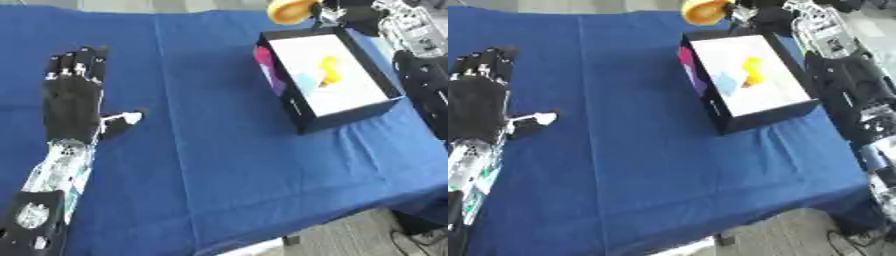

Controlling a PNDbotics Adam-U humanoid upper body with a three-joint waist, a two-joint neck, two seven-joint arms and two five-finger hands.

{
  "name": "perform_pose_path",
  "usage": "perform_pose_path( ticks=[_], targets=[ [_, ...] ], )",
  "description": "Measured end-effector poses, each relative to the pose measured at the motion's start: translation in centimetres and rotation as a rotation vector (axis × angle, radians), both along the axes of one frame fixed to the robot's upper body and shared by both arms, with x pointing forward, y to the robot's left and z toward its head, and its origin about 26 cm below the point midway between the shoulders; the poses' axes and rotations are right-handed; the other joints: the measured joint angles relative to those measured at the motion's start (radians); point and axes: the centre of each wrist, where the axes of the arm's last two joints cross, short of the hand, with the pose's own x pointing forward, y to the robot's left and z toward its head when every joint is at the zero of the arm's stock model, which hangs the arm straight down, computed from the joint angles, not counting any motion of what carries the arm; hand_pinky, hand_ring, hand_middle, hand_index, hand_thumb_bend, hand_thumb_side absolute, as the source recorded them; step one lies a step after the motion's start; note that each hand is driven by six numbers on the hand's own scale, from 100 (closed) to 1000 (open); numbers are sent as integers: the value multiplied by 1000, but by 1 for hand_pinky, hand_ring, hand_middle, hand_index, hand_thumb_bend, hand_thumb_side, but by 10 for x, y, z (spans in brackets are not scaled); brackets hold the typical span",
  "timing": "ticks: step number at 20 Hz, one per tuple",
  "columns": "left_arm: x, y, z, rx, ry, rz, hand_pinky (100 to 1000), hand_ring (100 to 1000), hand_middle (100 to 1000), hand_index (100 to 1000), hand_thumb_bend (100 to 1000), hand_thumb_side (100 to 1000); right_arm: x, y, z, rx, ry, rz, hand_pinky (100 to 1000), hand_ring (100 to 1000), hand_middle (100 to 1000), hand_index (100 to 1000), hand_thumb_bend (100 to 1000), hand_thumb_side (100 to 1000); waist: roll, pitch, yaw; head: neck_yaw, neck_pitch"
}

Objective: Pick up the objects with one hand, pass them to the other hand, and then place them into the box on the other side of the table.

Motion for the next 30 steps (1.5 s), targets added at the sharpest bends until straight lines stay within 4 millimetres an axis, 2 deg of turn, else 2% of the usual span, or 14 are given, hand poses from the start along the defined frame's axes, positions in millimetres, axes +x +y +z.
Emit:
perform_pose_path(
  ticks=[8, 15, 19, 25, 26, 27, 28, 29, 30],
  targets=[
    [2, 7, 3, 1, -1, 17, 717, 683, 677, 826, 1000, 470, -31, -38, -18, 35, -24, -231, 545, 1000, 490, 685, 100, 176, 7, -8, -6, -19, 0],
    [3, 10, 4, 1, 3, 28, 716, 682, 676, 824, 1000, 477, -66, -75, -58, -47, 14, -442, 548, 1000, 488, 686, 100, 228, 11, -9, -9, -21, 0],
    [3, 12, 3, -1, 6, 30, 716, 682, 677, 824, 1000, 479, -80, -87, -80, -95, 46, -505, 549, 1000, 488, 688, 100, 242, 14, -9, -10, -23, 0],
    [3, 12, 2, -1, 8, 32, 714, 681, 676, 823, 1000, 483, -84, -90, -89, -126, 50, -508, 569, 1000, 507, 710, 100, 237, 18, -9, -11, -27, 0],
    [3, 13, 2, 0, 7, 34, 714, 682, 676, 823, 1000, 483, -84, -90, -90, -135, 51, -504, 600, 1000, 554, 757, 100, 223, 18, -9, -10, -27, 0],
    [3, 13, 2, 0, 6, 35, 714, 681, 676, 823, 1000, 483, -85, -90, -90, -148, 50, -497, 667, 1000, 733, 887, 100, 213, 18, -9, -10, -27, 0],
    [3, 13, 2, 0, 6, 35, 714, 681, 676, 822, 1000, 483, -86, -90, -91, -170, 51, -485, 702, 1000, 810, 955, 100, 203, 18, -9, -9, -27, 0],
    [3, 13, 2, -1, 5, 36, 714, 682, 677, 823, 1000, 483, -86, -90, -92, -198, 50, -465, 761, 1000, 925, 1000, 100, 195, 18, -9, -9, -27, 0],
    [3, 13, 2, -1, 5, 36, 715, 682, 677, 823, 1000, 484, -87, -90, -93, -231, 44, -442, 793, 1000, 975, 1000, 100, 243, 18, -9, -9, -27, 0]
  ],
)
